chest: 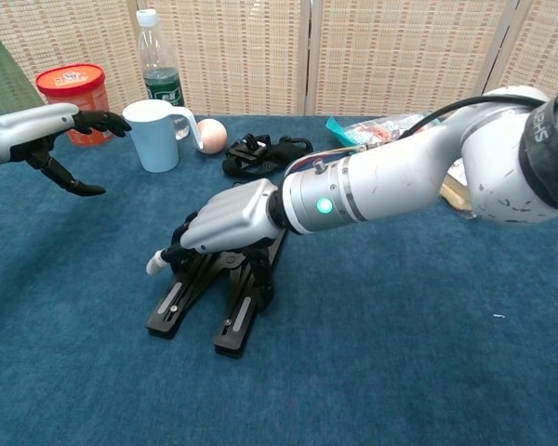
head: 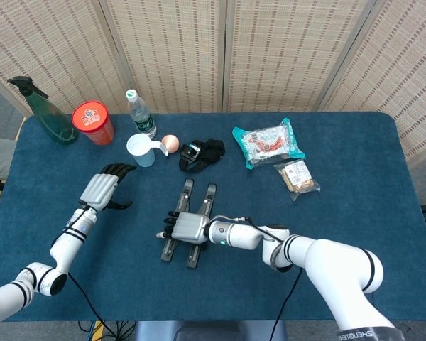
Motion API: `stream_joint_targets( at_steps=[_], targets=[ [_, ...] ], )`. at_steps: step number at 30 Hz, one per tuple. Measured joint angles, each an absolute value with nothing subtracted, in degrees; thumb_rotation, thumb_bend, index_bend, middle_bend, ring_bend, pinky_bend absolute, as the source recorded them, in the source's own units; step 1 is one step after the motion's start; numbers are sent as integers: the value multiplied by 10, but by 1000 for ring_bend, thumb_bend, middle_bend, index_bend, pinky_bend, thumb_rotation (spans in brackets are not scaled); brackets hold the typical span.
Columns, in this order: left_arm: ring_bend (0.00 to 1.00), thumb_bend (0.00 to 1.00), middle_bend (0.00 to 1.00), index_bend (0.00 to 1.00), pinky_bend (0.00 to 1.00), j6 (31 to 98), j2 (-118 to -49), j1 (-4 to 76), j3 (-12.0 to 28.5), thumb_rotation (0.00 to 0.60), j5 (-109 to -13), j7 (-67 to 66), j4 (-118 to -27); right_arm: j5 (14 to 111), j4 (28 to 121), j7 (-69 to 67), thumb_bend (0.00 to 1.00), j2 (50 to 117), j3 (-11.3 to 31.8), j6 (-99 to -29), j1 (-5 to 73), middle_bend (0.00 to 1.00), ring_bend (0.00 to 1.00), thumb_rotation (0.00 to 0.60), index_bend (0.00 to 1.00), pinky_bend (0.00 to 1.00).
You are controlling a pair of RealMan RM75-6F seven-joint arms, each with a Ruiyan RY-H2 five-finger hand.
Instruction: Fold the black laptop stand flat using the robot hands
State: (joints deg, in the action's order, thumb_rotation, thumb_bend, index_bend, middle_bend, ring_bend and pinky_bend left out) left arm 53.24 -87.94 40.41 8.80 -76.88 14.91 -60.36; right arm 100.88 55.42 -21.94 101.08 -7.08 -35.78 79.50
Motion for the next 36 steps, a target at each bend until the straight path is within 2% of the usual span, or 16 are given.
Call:
stream_joint_targets(
  at_steps=[9, 14, 16, 17, 19, 20, 22, 29, 36],
  targets=[
    [77, 182, 123, 116, 62, 533, -879, 404, 87, 600, -772, 149, -607, 1017, 530, -229, 136, 1020, -76, -400, 781, 486, 135, 600, 323, 0],
    [77, 182, 123, 116, 64, 532, -880, 405, 87, 600, -772, 148, -607, 1022, 518, -236, 145, 1022, -77, -429, 772, 523, 184, 600, 373, 0],
    [77, 182, 123, 115, 63, 532, -880, 406, 88, 600, -772, 147, -608, 1023, 519, -238, 144, 1019, -78, -432, 770, 438, 158, 600, 342, 0],
    [77, 182, 123, 116, 63, 533, -880, 406, 88, 600, -772, 147, -609, 1023, 522, -239, 144, 1018, -79, -431, 770, 369, 125, 600, 294, 0],
    [77, 182, 123, 116, 63, 533, -880, 406, 89, 600, -772, 145, -610, 1022, 533, -239, 142, 1011, -79, -427, 771, 180, 29, 600, 106, 0],
    [76, 182, 123, 116, 63, 534, -879, 406, 89, 600, -772, 144, -612, 1020, 539, -239, 142, 1008, -78, -426, 771, 111, 7, 600, 46, 0],
    [76, 182, 123, 116, 63, 534, -878, 406, 90, 600, -771, 143, -614, 1015, 557, -233, 140, 997, -75, -423, 770, 21, 0, 600, 0, 0],
    [77, 183, 123, 116, 64, 544, -868, 403, 92, 600, -770, 126, -632, 973, 646, -172, 139, 941, -52, -434, 740, 0, 0, 600, 0, 0],
    [78, 183, 123, 116, 63, 570, -849, 386, 88, 600, -767, 82, -659, 881, 765, -39, 139, 855, -32, -479, 654, 0, 0, 600, 0, 0]
  ],
)
